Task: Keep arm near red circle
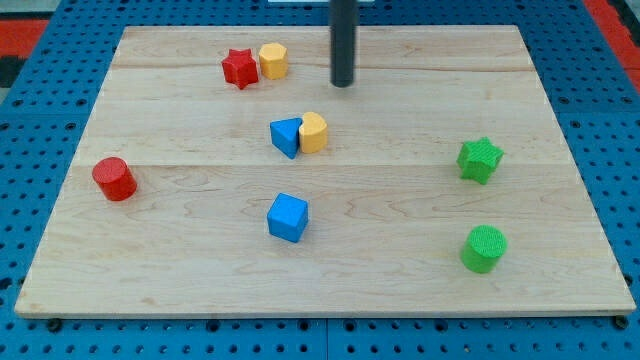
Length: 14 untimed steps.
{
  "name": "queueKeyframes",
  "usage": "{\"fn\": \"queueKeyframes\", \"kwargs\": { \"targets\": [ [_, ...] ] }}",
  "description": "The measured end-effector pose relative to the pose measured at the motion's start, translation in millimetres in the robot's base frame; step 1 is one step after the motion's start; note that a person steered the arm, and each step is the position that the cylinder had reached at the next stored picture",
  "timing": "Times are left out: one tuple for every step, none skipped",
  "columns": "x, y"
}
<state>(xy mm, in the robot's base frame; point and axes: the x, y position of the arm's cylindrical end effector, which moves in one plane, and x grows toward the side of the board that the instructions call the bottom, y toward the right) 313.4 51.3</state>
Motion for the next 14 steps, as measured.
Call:
{"fn": "queueKeyframes", "kwargs": {
  "targets": [
    [3.8, 78.4],
    [61.7, 101.7],
    [119.0, 69.0],
    [145.2, -0.4],
    [146.1, -15.3],
    [153.1, -39.3],
    [160.9, -59.4],
    [162.4, -86.2],
    [172.2, -92.9],
    [172.4, -89.9],
    [150.4, -145.9],
    [119.2, -225.5],
    [88.9, -304.0],
    [63.0, -355.7]
  ]
}}
